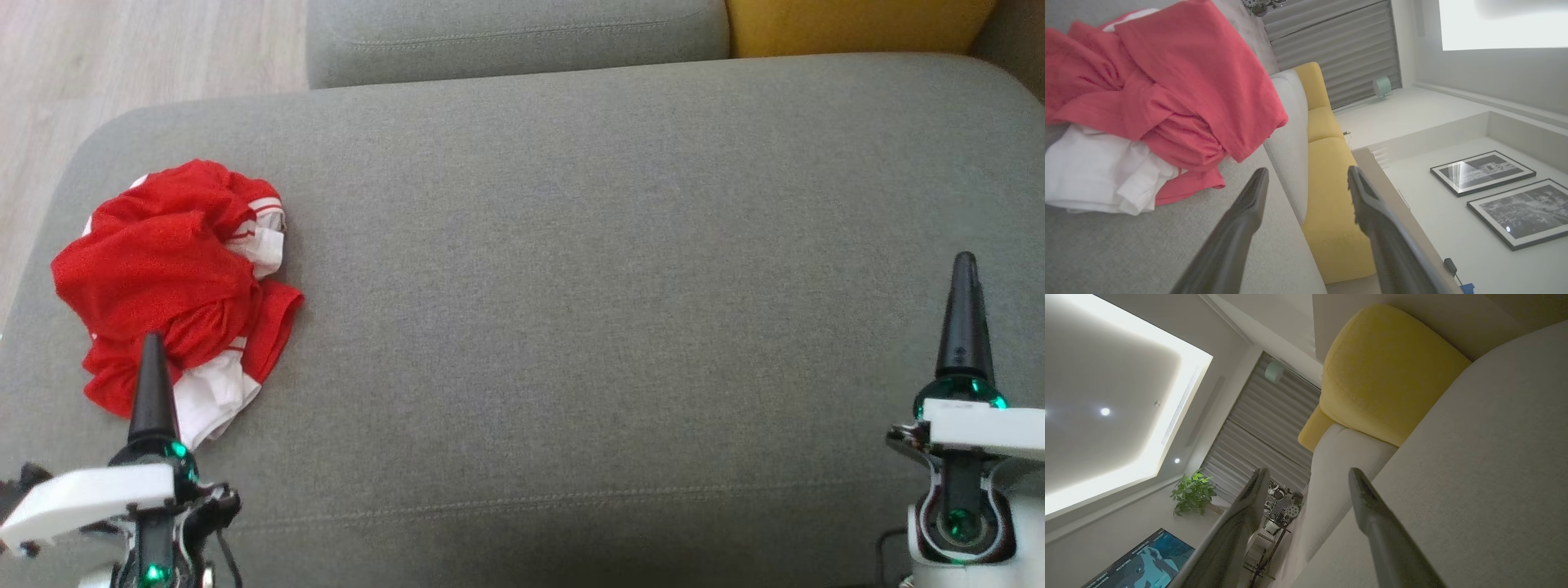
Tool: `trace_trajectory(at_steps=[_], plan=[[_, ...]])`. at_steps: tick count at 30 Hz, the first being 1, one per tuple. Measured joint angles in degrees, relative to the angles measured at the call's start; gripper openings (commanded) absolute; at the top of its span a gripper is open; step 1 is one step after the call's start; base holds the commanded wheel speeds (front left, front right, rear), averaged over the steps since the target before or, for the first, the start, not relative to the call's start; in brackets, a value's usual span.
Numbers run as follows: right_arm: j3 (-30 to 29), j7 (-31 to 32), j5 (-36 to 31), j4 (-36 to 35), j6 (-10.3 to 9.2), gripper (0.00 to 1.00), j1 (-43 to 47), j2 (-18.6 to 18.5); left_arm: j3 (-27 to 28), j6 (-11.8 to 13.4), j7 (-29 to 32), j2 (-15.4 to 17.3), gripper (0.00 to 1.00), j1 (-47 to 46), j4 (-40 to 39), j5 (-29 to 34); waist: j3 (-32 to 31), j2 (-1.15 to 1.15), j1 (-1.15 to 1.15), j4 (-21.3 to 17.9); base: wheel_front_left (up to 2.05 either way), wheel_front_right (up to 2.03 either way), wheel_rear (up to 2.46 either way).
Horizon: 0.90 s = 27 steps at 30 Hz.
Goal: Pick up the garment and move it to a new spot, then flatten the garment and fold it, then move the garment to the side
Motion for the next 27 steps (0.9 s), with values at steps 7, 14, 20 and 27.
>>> trace_trajectory(at_steps=[7,14,20,27], plan=[[2.42,-0.90,-8.50,-0.80,0.00,1.00,-0.07,-0.02,-2.38,0.21,-0.99,0.03,1.00,-0.01,-4.31,8.82,0.18,0.00,0.00,-0.01,0.00,0.00,0.00],[3.98,-1.98,-15.68,-1.97,0.00,1.00,-1.18,-0.03,-6.81,2.68,-2.02,0.08,1.00,0.00,-7.28,18.96,0.63,0.00,0.00,0.00,0.00,0.00,0.00],[6.26,-3.02,-21.80,-2.90,0.00,1.00,-1.28,-0.05,-10.83,3.93,-3.02,0.14,1.00,-0.01,-8.20,28.64,0.87,0.00,0.00,-0.05,0.00,0.00,0.00],[7.79,-4.07,-29.56,-1.02,0.00,1.00,-1.38,-0.18,-14.84,6.04,-4.24,0.38,1.00,-0.01,-8.02,38.74,0.74,0.00,0.00,-0.12,0.00,0.00,0.00]])
